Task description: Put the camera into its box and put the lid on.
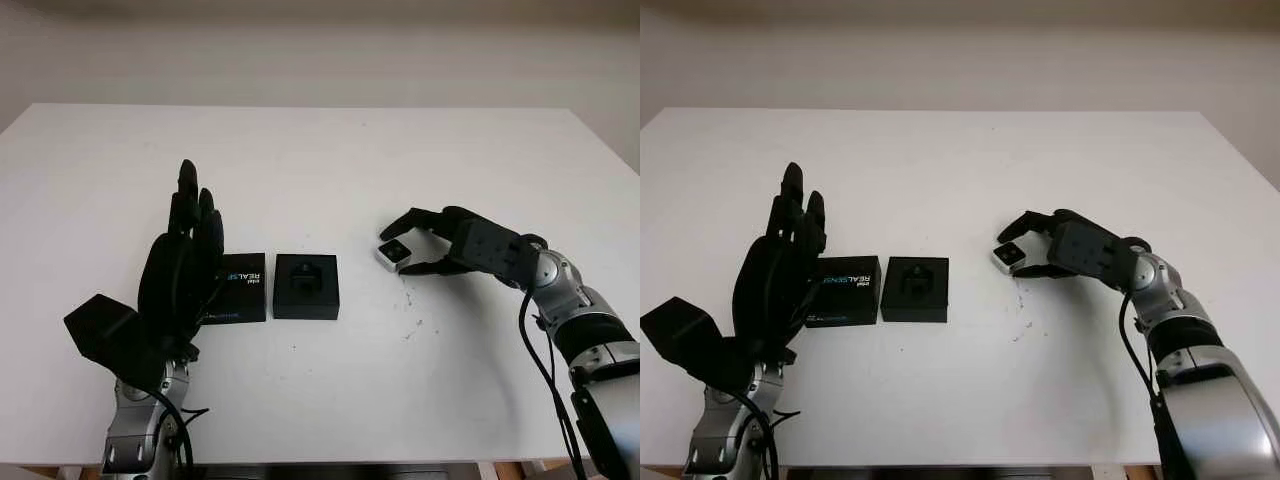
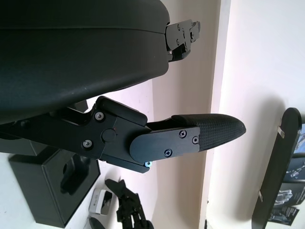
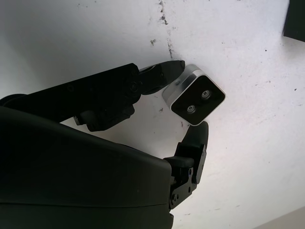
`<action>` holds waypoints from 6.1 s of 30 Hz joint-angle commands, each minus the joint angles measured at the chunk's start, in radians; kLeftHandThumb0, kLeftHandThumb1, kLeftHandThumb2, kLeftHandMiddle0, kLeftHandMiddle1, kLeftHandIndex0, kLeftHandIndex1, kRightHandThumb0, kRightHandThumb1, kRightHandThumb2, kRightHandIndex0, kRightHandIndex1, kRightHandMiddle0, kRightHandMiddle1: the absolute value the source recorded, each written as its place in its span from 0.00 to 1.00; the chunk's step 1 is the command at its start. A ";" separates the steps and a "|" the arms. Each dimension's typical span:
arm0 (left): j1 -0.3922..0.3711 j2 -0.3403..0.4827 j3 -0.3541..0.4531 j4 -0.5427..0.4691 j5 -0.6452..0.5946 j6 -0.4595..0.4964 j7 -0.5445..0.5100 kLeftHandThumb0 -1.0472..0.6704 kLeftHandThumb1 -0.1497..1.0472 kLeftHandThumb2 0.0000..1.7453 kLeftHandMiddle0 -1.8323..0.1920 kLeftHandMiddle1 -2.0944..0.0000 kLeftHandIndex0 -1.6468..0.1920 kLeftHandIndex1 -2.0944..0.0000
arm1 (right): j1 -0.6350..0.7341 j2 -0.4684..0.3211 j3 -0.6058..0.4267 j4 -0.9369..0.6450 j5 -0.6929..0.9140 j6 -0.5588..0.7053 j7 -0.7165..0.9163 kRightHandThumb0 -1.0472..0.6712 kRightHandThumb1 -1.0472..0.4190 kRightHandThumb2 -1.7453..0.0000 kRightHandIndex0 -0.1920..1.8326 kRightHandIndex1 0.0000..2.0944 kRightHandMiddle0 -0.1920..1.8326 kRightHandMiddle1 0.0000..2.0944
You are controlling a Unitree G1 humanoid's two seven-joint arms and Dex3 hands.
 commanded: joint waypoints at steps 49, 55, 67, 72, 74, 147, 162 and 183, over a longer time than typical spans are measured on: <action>-0.023 0.001 0.001 0.005 0.014 0.031 0.009 0.17 1.00 0.30 1.00 1.00 1.00 1.00 | 0.294 0.133 -0.085 -0.264 0.131 -0.066 -0.146 0.39 0.13 0.97 0.35 0.05 0.28 0.80; -0.020 0.004 0.002 0.008 0.013 0.020 0.002 0.17 1.00 0.30 1.00 1.00 1.00 1.00 | 0.341 0.159 -0.096 -0.331 0.154 -0.039 -0.157 0.39 0.13 0.97 0.33 0.04 0.28 0.80; -0.010 0.011 0.009 0.001 0.003 0.028 -0.011 0.18 1.00 0.30 1.00 1.00 1.00 1.00 | 0.420 0.217 -0.158 -0.551 0.316 0.158 -0.066 0.37 0.11 0.97 0.26 0.01 0.28 0.86; -0.011 0.013 0.011 0.000 0.000 0.040 -0.011 0.18 1.00 0.29 1.00 1.00 1.00 1.00 | 0.444 0.247 -0.196 -0.644 0.395 0.250 -0.049 0.37 0.10 0.97 0.27 0.01 0.25 0.88; -0.011 0.017 0.011 0.002 0.000 0.039 -0.016 0.18 1.00 0.29 1.00 1.00 1.00 1.00 | 0.451 0.256 -0.206 -0.672 0.417 0.278 -0.044 0.38 0.10 0.97 0.27 0.01 0.25 0.89; -0.003 0.018 0.007 -0.005 0.002 0.045 -0.007 0.17 1.00 0.29 1.00 1.00 1.00 1.00 | 0.408 0.497 -0.155 -0.599 0.449 0.288 -0.032 0.37 0.11 0.97 0.20 0.03 0.26 0.85; 0.000 0.008 0.003 -0.004 0.000 0.040 -0.001 0.17 1.00 0.29 1.00 1.00 1.00 1.00 | 0.422 0.487 -0.130 -0.610 0.383 0.238 -0.059 0.38 0.11 0.97 0.21 0.03 0.25 0.84; 0.010 0.022 0.008 -0.017 -0.010 0.047 -0.015 0.17 1.00 0.29 1.00 1.00 1.00 1.00 | 0.466 0.485 -0.064 -0.632 0.237 0.110 -0.204 0.36 0.11 0.97 0.22 0.03 0.26 0.82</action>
